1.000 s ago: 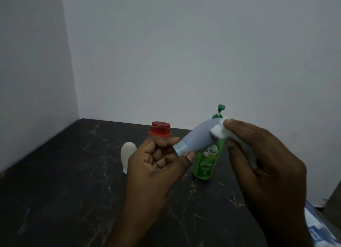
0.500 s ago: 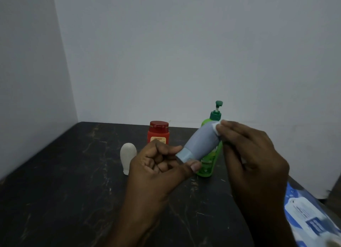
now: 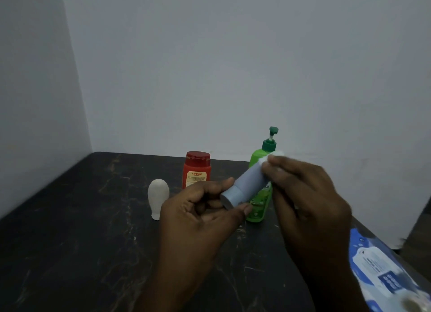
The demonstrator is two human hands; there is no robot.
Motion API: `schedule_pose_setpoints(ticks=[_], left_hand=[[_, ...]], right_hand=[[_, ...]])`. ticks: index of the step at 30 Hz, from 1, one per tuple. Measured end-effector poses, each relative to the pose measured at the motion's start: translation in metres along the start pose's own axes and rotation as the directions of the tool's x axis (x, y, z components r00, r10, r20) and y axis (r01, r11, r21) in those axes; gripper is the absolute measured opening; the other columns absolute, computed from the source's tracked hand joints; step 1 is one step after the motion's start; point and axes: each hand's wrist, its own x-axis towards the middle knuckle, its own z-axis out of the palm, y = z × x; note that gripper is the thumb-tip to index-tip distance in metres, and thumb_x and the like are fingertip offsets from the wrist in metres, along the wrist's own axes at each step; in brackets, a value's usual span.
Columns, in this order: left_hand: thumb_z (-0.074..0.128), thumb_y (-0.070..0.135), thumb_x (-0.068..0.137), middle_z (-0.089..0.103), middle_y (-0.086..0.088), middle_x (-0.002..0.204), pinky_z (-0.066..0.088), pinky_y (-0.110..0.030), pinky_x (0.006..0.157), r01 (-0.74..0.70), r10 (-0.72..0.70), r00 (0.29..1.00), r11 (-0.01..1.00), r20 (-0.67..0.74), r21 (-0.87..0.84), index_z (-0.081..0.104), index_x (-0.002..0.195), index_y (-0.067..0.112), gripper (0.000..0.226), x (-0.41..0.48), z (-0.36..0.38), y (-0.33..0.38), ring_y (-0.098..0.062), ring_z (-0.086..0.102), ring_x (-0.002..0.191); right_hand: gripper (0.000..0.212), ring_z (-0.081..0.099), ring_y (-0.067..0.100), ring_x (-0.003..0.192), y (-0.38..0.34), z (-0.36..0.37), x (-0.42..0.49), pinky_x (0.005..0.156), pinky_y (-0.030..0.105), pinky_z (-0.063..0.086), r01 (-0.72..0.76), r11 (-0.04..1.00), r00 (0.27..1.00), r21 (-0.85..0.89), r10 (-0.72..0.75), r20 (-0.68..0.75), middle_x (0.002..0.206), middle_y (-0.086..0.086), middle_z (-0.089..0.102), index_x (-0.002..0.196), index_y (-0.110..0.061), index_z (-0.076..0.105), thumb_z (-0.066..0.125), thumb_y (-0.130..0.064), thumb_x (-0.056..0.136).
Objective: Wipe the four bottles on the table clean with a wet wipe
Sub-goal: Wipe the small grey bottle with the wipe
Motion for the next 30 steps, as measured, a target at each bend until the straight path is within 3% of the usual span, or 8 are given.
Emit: schedule_pose_setpoints(ticks=[5,8,12,18,21,25,28,30], left_hand=[[0.084,-0.006,0.063,0.077,0.011,0.09,0.056,-0.012,0.066,0.007,-0.007,1.0,1.0,0.002,0.018,0.073,0.096,0.013,0.039,0.004,-0.006,-0.001,-0.005,0.074,0.082],[0.086,-0.003,0.061,0.075,0.019,0.097,0.057,-0.013,0.068,-0.006,0.006,1.0,0.999,0.013,0.042,0.074,0.096,0.011,0.039,0.005,-0.009,-0.001,-0.001,0.073,0.088],[0.088,0.0,0.061,0.076,0.015,0.098,0.059,-0.017,0.072,-0.028,0.028,1.0,0.998,0.013,0.056,0.074,0.095,0.012,0.038,0.002,-0.005,-0.003,-0.004,0.073,0.089],[0.083,0.01,0.06,0.078,0.007,0.089,0.057,-0.016,0.068,-0.01,0.01,1.0,1.0,0.005,0.008,0.074,0.094,0.009,0.036,0.005,-0.007,-0.003,-0.006,0.073,0.079],[0.087,0.002,0.061,0.076,0.011,0.083,0.06,-0.021,0.066,0.038,-0.038,0.999,0.999,0.031,0.01,0.073,0.093,0.01,0.035,0.006,-0.01,-0.006,-0.008,0.072,0.072],[0.085,0.01,0.057,0.079,0.004,0.095,0.061,-0.025,0.071,0.085,-0.083,0.996,0.994,0.032,-0.071,0.073,0.088,0.012,0.034,0.004,-0.005,-0.008,-0.015,0.076,0.084],[0.082,0.012,0.055,0.079,-0.004,0.093,0.063,-0.029,0.072,0.155,-0.154,0.988,0.971,0.018,-0.182,0.072,0.091,0.004,0.038,0.004,0.0,-0.01,-0.021,0.076,0.085],[0.082,0.01,0.058,0.078,-0.009,0.087,0.062,-0.03,0.07,0.189,-0.193,0.981,0.956,0.004,-0.225,0.07,0.093,-0.001,0.039,0.004,0.001,-0.011,-0.024,0.076,0.081]], right_hand=[[0.027,0.063,0.019,0.11,-0.015,0.003,0.001,0.103,0.021,0.044,0.161,0.971,0.972,0.175,-0.187,0.143,0.117,0.007,0.071,0.111,-0.006,0.076,0.057,-0.013,0.093],[0.027,0.063,0.019,0.109,-0.003,0.002,0.002,0.101,0.019,0.043,0.083,0.993,0.992,0.083,-0.09,0.086,0.117,0.009,0.07,0.112,-0.004,0.075,0.058,-0.007,0.091],[0.031,0.066,0.025,0.109,0.007,0.002,0.0,0.099,0.025,0.048,-0.047,0.999,0.999,0.007,0.047,-0.007,0.117,0.014,0.07,0.116,-0.001,0.072,0.063,-0.001,0.087],[0.028,0.064,0.021,0.106,-0.02,0.006,0.001,0.099,0.025,0.046,0.163,0.962,0.97,0.22,-0.197,0.142,0.113,0.008,0.072,0.107,-0.005,0.077,0.054,-0.015,0.095],[0.029,0.061,0.019,0.109,-0.005,0.007,0.002,0.102,0.017,0.04,0.087,0.992,0.992,0.089,-0.095,0.086,0.114,0.012,0.072,0.109,-0.002,0.075,0.055,-0.009,0.09],[0.03,0.068,0.027,0.107,0.015,0.012,-0.003,0.102,0.021,0.043,-0.105,0.994,0.994,-0.025,0.104,-0.043,0.116,0.017,0.071,0.115,0.002,0.072,0.062,0.0,0.087],[0.03,0.065,0.023,0.106,0.003,0.013,-0.003,0.103,0.015,0.039,-0.094,0.996,0.994,-0.005,0.094,-0.051,0.113,0.016,0.072,0.111,0.002,0.074,0.055,-0.008,0.09],[0.031,0.061,0.018,0.104,-0.009,0.012,-0.001,0.102,0.011,0.036,-0.021,0.998,1.0,0.056,0.02,0.022,0.108,0.013,0.073,0.105,0.0,0.076,0.053,-0.012,0.088]])
